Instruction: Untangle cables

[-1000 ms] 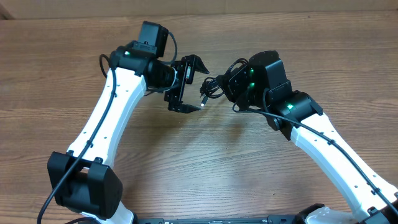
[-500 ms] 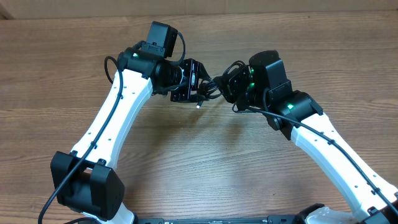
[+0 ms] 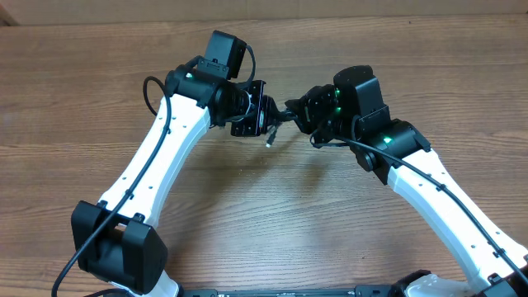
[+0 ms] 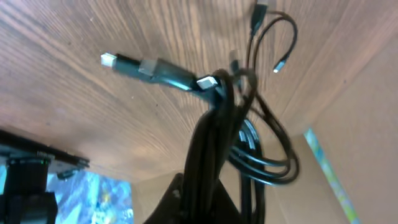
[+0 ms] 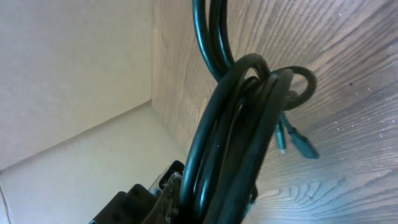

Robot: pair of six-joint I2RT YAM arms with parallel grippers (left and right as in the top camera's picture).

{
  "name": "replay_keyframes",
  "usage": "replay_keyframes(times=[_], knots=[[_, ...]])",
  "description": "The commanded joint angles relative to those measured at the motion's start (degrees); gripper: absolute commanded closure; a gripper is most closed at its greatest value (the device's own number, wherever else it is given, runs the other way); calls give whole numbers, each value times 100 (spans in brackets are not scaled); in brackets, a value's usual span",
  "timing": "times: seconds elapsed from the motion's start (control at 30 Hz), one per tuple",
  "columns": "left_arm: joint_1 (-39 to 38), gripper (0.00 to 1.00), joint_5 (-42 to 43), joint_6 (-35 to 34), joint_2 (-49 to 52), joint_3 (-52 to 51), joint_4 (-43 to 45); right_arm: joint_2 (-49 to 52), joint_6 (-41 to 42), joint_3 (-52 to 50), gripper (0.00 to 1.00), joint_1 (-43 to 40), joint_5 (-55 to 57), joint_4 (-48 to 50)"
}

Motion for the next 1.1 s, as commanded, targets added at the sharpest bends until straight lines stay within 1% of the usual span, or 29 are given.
replay_keyframes(times=[0.0, 0.03, 0.07, 0.1, 0.17, 0.2, 0.23, 0.27, 0.3, 0.37, 0.47, 0.5, 0.57, 0.63, 0.73, 0.8, 0.87, 0.9, 0.93, 0.97, 1.07], knots=[[2, 96, -498, 295, 52, 74, 66, -33, -190, 72, 96, 63, -144, -177], [13, 96, -570, 446, 52, 74, 66, -33, -396, 72, 96, 57, -39, -260], [22, 96, -664, 623, 52, 74, 68, -33, -564, 72, 89, 55, 33, -317], [39, 96, -868, 1043, 52, 74, 68, -33, -883, 72, 78, 55, 70, -352], [57, 96, -1185, 1696, 52, 74, 103, -35, -1384, 72, 67, 55, 46, -352], [79, 96, -1414, 2218, 52, 74, 131, -46, -1655, 72, 57, 55, -2, -382], [83, 96, -1504, 2446, 52, 74, 138, -52, -1738, 72, 54, 55, -26, -424], [114, 96, -1757, 3047, 52, 74, 166, -72, -1882, 72, 50, 55, -74, -522], [131, 96, -1930, 3499, 52, 74, 205, -101, -2024, 72, 49, 55, -98, -616], [175, 96, -2194, 4656, 52, 74, 352, -188, -2341, 72, 46, 55, -90, -896], [234, 96, -2068, 6393, 52, 74, 671, -420, -2824, 72, 44, 55, 197, -1416], [238, 96, -1757, 7486, 50, 74, 813, -608, -3099, 72, 42, 55, 422, -1685], [238, 96, -1250, 8437, 50, 74, 868, -870, -3403, 72, 38, 55, 713, -1987], [238, 96, -496, 9457, 48, 74, 868, -1196, -3707, 72, 37, 52, 962, -2260], [238, 96, 396, 10373, 4, 74, 802, -1711, -4105, 72, 37, 52, 1285, -2575], [238, 96, 817, 10815, -74, 76, 699, -2061, -4273, 72, 36, 55, 1530, -2752], [245, 96, 1060, 11243, -186, 79, 514, -2400, -4411, 72, 36, 55, 1775, -2920], [264, 96, 1145, 11569, -330, 79, 293, -2710, -4452, 72, 36, 55, 2011, -3084], [280, 96, 1143, 11707, -426, 81, 160, -2833, -4452, 72, 35, 55, 2107, -3154], [328, 96, 1143, 11925, -660, 79, -120, -3139, -4450, 72, 30, 55, 2354, -3320], [470, 96, 1145, 12190, -1189, 79, -623, -3556, -4450, 72, 27, 55, 2664, -3552]])
